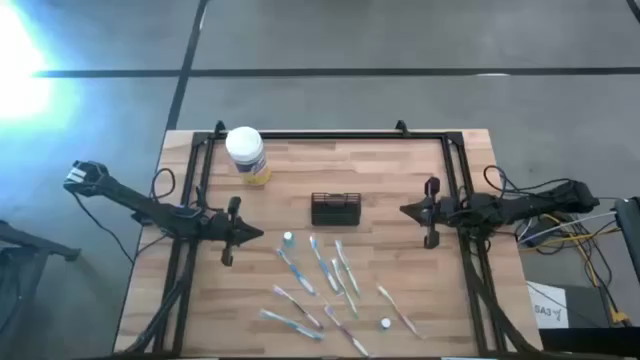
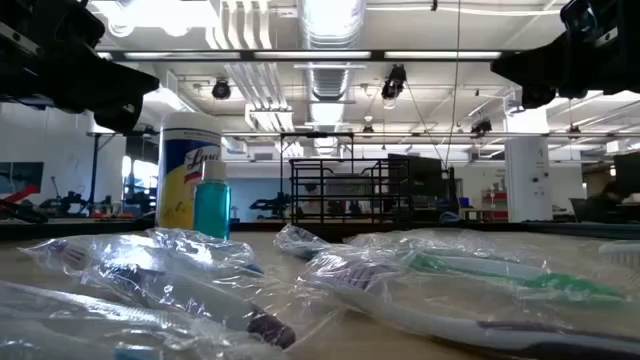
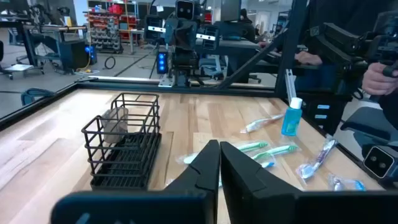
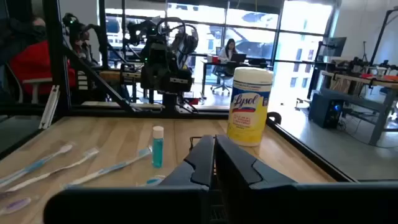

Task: Pick & Place toothbrushing station
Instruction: Put the top mouthwash into the black mesh organizer

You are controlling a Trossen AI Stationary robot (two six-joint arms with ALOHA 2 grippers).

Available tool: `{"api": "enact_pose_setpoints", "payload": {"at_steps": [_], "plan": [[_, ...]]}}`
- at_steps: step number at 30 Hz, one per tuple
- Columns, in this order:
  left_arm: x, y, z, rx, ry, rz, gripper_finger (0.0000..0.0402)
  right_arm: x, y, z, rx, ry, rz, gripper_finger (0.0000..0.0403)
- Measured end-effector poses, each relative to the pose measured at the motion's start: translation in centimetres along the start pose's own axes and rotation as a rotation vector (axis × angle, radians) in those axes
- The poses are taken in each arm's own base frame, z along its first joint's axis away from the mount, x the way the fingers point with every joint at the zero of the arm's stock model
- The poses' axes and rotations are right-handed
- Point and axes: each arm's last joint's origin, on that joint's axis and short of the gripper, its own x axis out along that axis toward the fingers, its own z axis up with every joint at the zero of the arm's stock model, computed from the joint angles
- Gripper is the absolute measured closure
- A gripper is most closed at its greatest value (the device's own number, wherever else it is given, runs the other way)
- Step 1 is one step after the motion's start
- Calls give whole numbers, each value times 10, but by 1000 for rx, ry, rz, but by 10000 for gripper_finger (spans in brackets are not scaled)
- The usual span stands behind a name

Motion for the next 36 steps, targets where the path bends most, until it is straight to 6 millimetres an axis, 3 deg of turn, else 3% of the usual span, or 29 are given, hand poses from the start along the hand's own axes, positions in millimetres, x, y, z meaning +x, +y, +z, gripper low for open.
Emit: {"api": "enact_pose_setpoints", "payload": {"at_steps": [22,25,36], "plan": [[1,0,3,-62,-15,21,395,0,0,0,-19,-2,2,390],[6,-2,23,-87,-15,65,398,0,0,0,-19,-2,3,390],[51,-24,123,-34,422,337,394,0,0,0,-19,-3,3,390]]}}
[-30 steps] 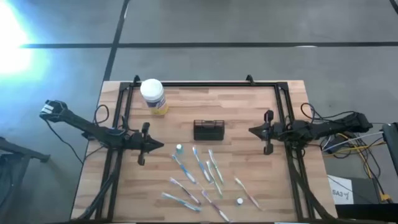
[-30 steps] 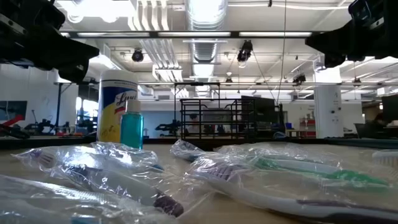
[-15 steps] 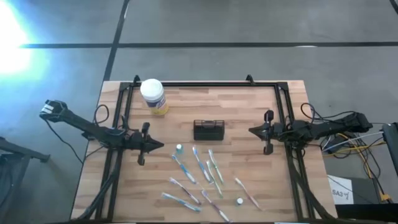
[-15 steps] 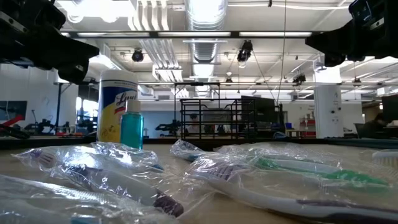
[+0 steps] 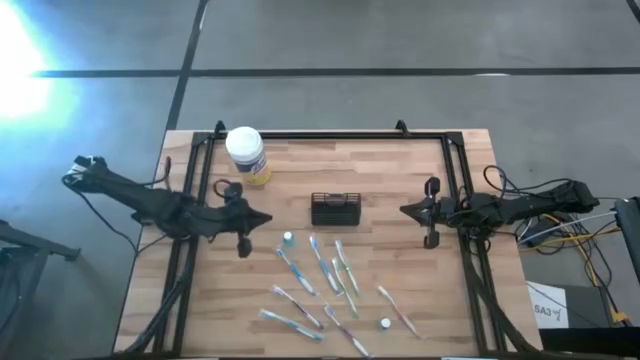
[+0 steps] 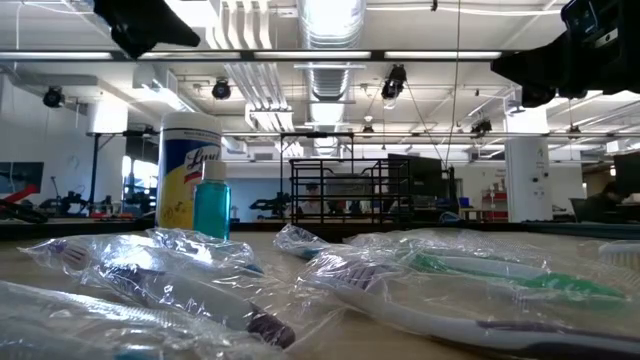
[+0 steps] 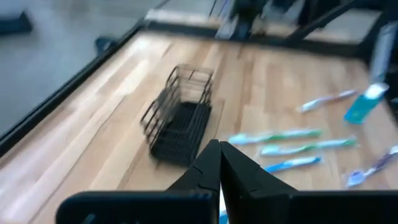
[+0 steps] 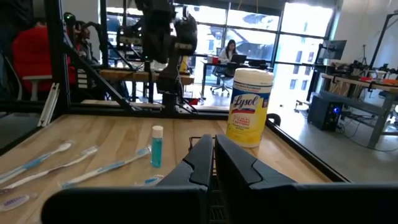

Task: Pick & Place toothbrushing station
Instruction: Put the top mouthwash into the black mesh organizer

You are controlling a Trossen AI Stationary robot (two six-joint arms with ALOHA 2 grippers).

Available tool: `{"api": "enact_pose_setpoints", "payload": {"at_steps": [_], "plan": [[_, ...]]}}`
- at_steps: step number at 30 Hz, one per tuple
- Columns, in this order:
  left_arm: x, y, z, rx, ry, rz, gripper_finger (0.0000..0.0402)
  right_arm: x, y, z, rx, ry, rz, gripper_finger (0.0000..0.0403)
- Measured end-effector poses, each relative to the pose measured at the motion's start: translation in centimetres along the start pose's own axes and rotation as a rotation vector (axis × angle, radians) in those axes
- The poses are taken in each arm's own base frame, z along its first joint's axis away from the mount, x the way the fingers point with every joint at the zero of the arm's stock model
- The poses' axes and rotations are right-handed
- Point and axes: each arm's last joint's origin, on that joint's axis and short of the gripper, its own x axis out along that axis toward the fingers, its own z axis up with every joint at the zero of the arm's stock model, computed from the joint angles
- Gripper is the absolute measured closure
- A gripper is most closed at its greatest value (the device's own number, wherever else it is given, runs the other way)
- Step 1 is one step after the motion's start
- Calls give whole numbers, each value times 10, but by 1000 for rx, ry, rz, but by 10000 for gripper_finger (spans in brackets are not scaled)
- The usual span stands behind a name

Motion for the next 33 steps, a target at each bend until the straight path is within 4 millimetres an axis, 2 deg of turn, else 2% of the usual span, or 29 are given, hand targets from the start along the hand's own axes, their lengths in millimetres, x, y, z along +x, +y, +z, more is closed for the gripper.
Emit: {"api": "enact_pose_setpoints", "payload": {"at_steps": [4,8,13,20,25,30,33], "plan": [[10,-16,25,23,126,98,383,0,0,0,23,1,0,390],[26,-31,41,23,202,181,365,0,0,0,23,2,1,390],[52,-44,50,12,360,244,321,0,0,0,20,2,0,390],[87,-59,48,128,559,257,257,0,0,0,1,2,0,390],[103,-52,49,107,649,233,226,0,0,0,0,2,0,390],[113,-36,44,65,749,159,202,0,0,0,12,2,-1,390],[118,-27,41,46,771,171,193,0,0,0,12,2,0,390]]}}
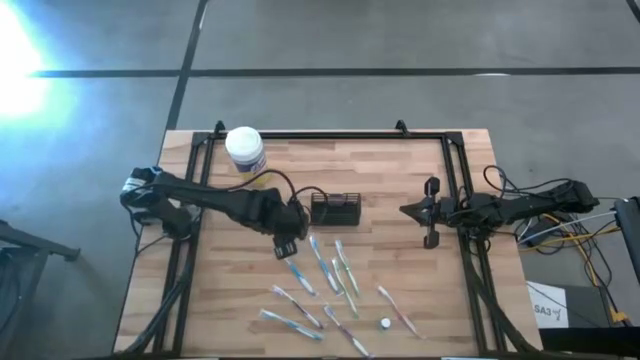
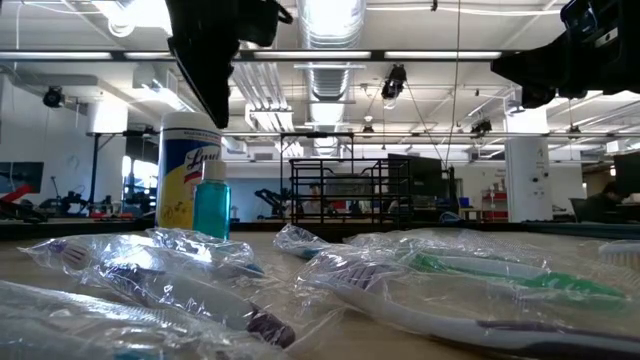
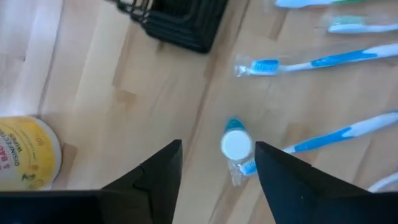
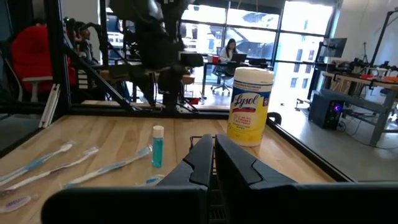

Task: Pick & Place toothbrushing station
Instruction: Put the top mouthwash into the black mesh organizer

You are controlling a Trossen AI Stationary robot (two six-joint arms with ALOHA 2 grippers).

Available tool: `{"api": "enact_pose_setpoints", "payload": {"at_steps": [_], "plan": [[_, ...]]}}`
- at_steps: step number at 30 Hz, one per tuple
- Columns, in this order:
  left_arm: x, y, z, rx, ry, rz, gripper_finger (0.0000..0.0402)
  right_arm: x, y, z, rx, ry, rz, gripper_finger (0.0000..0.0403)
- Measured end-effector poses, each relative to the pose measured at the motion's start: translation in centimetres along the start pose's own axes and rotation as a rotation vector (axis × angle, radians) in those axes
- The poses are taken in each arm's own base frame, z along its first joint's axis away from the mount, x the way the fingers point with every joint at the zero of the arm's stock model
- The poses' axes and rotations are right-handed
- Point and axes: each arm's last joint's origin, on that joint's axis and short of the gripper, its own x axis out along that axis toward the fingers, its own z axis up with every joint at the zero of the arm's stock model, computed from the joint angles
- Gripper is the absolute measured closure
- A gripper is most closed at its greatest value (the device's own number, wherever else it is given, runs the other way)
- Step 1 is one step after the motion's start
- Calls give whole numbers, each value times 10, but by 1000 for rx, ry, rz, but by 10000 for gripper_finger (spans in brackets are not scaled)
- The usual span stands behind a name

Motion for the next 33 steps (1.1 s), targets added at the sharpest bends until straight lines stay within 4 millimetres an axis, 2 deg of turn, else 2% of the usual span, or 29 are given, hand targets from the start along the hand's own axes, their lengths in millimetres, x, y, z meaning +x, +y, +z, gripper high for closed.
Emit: {"api": "enact_pose_setpoints", "payload": {"at_steps": [5,12,17,23,33], "plan": [[8,5,1,-19,2,6,189,0,0,0,-5,0,0,390],[12,2,4,58,-55,-19,190,0,0,0,-5,0,0,390],[9,-1,7,-74,-65,-53,194,0,0,0,0,0,0,390],[13,1,3,-205,33,-142,195,0,0,0,4,0,0,390],[32,4,1,-233,125,-112,195,0,0,0,5,0,0,390]]}}
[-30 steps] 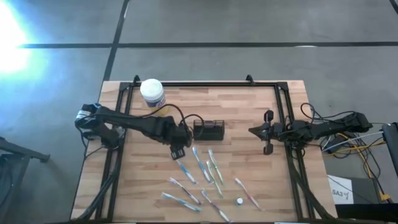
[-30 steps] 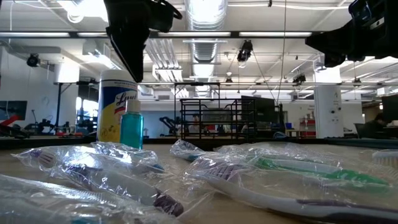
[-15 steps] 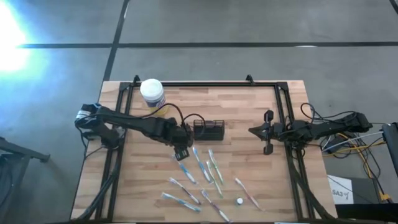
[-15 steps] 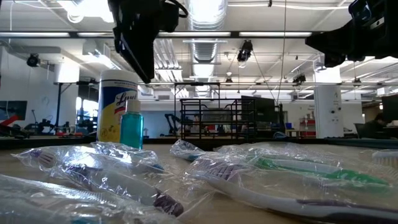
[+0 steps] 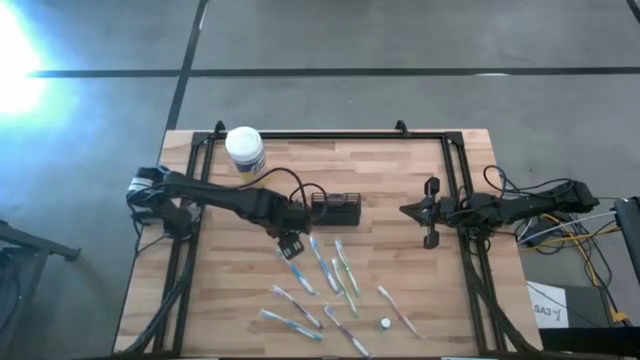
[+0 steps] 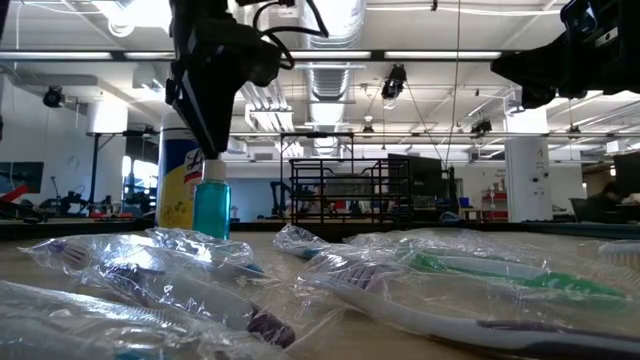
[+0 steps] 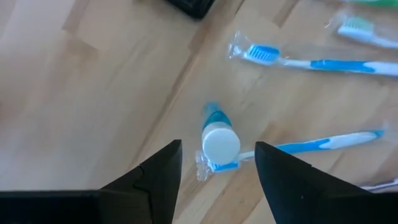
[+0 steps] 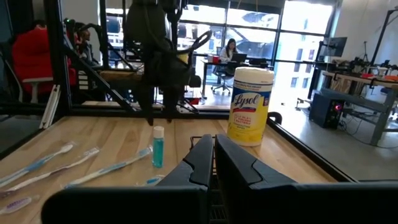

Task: Pick & Place toothbrushing station
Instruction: Put the top mouthwash into the black mesh organizer

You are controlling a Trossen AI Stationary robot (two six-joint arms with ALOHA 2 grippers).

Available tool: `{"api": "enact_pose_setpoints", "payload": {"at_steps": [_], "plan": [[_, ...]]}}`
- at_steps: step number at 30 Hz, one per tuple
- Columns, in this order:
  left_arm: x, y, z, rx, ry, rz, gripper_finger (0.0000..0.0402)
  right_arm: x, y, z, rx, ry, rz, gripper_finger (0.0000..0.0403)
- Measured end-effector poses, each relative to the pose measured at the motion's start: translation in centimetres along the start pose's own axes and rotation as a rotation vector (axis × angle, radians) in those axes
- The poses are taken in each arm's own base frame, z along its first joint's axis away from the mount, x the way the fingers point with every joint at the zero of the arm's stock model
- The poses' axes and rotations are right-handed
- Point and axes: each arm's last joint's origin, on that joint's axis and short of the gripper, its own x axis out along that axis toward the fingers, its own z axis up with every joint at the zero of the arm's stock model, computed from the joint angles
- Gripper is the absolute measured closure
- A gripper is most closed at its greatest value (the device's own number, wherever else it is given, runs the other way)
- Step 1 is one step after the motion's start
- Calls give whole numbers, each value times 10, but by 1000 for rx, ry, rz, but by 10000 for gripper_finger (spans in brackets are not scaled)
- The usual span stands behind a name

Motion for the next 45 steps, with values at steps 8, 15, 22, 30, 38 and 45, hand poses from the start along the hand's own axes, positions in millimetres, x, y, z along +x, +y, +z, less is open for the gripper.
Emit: {"api": "enact_pose_setpoints", "payload": {"at_steps": [8,15,22,30,38,45], "plan": [[9,-2,1,68,28,0,195,0,0,0,-3,0,0,390],[9,-2,2,73,25,1,195,0,0,0,-3,0,0,390],[13,-1,1,71,28,7,195,0,0,0,-3,0,0,390],[22,-2,1,104,38,20,195,0,0,0,-2,0,0,390],[25,-3,3,102,28,23,198,0,0,0,-3,0,-1,390],[26,-2,2,113,33,25,243,0,0,0,-10,0,-1,390]]}}
